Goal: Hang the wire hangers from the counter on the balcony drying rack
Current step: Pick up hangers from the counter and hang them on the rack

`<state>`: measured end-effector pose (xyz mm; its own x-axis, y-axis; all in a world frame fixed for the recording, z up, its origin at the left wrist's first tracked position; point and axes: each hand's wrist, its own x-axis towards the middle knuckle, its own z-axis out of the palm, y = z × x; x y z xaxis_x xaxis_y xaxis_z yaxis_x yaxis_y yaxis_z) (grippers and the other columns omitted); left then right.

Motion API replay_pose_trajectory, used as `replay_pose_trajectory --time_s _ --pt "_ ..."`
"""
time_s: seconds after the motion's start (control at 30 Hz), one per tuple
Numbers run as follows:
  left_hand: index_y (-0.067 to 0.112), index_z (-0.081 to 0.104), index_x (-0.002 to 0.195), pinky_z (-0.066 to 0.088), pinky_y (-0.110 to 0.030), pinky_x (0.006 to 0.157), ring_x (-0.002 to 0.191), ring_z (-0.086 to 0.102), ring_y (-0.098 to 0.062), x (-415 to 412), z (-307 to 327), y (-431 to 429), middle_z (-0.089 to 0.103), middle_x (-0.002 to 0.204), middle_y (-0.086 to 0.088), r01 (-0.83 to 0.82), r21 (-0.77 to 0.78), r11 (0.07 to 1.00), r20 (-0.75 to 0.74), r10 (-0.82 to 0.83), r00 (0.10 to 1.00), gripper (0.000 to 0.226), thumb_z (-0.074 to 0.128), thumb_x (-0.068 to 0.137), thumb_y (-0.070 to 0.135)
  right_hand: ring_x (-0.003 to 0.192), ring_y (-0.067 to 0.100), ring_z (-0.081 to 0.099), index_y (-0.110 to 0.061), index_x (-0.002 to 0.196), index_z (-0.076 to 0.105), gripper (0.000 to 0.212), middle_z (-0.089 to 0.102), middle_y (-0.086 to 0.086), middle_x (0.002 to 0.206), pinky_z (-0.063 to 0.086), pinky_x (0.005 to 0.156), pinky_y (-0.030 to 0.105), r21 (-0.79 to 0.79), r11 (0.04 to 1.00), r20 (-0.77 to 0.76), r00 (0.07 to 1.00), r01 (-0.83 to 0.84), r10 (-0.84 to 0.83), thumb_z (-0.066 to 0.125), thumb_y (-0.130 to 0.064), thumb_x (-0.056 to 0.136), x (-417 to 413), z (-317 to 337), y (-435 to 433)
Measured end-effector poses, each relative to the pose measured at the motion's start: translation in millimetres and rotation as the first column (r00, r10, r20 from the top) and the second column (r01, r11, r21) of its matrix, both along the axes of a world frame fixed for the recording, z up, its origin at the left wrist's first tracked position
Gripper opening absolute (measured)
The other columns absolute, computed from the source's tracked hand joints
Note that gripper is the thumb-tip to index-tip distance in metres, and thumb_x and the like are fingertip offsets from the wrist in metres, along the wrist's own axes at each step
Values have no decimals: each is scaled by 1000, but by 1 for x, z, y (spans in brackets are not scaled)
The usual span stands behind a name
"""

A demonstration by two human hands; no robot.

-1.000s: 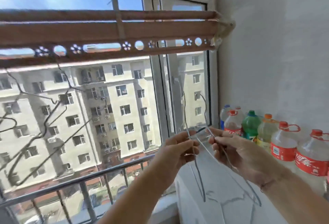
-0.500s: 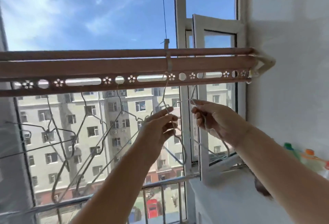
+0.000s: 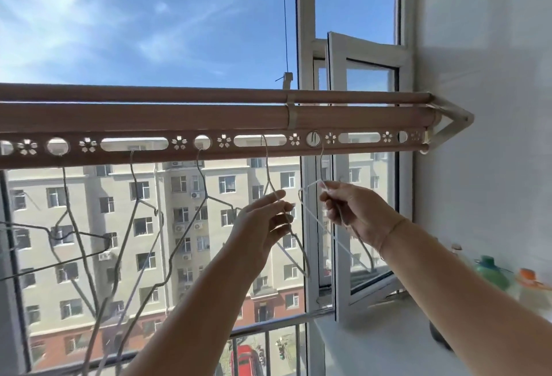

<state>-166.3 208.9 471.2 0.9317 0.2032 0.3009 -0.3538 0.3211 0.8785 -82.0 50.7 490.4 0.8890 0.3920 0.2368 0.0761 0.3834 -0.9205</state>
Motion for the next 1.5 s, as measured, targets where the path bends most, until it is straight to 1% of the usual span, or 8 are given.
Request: replay_pose_trajectory --time_s 0.3,0.53,0.7,0.83,0.93,1.07,1.3,1.5 --pt "2 61 110 45 -23 61 65 55 -16 7 -17 12 60 77 -8 2 -13 1000 -20 -2 1000 23 48 91 -2 56 9 50 -4 94 61 19 59 6 70 45 42 16 -12 1000 -108 994 26 -27 44 4 91 6 -12 10" --pt "3 61 109 49 -22 62 66 58 -15 4 -35 27 62 75 -6 1 -83 997 -2 -1 1000 20 52 92 7 60 11 57 1 94 59 13 60 10 75 49 47 17 1 999 -109 993 42 -42 48 -3 90 -1 -24 8" --pt "13 66 103 43 -20 58 62 57 -10 -4 -64 45 64 69 3 -93 -68 993 1 94 996 17 54 92 15 71 15 58 -11 90 60 10 61 3 78 46 64 26 -99 991 -94 990 93 -102 54 -19 89 -11 -49 -4" --pt "16 67 96 36 -21 56 56 53 -7 -13 -109 50 60 70 3 -125 -48 991 -97 120 988 13 54 92 16 76 13 52 -18 84 59 9 56 -1 77 39 73 29 -148 978 -69 985 146 -157 53 -23 89 -23 -87 -16" --pt "15 65 98 37 -24 59 62 56 -10 -14 -152 43 62 78 0 -35 15 999 -231 37 972 13 54 92 17 78 12 50 -19 94 59 8 55 -2 81 36 68 25 -217 955 -53 974 202 -219 56 -24 89 -32 -126 -25" --pt "10 62 108 44 -28 73 83 60 -17 -17 -204 18 67 92 -4 187 93 978 -379 -139 915 19 52 93 16 94 17 45 -16 119 52 35 52 4 104 36 68 24 -344 893 -51 944 290 -326 62 -21 87 -53 -186 -48" --pt "13 64 109 44 -27 77 90 61 -17 -16 -288 -53 68 99 -2 429 109 897 -581 -293 759 20 56 91 16 96 13 51 -11 131 44 50 50 4 113 38 67 16 -484 760 -156 812 433 -562 64 -18 86 -126 -299 -118" --pt "12 62 110 46 -27 77 94 62 -19 -37 -341 -139 68 103 -4 626 88 775 -687 -408 601 20 56 92 17 98 16 52 -12 123 48 44 53 7 114 37 64 18 -548 608 -297 546 574 -784 67 -18 83 -219 -377 -201"
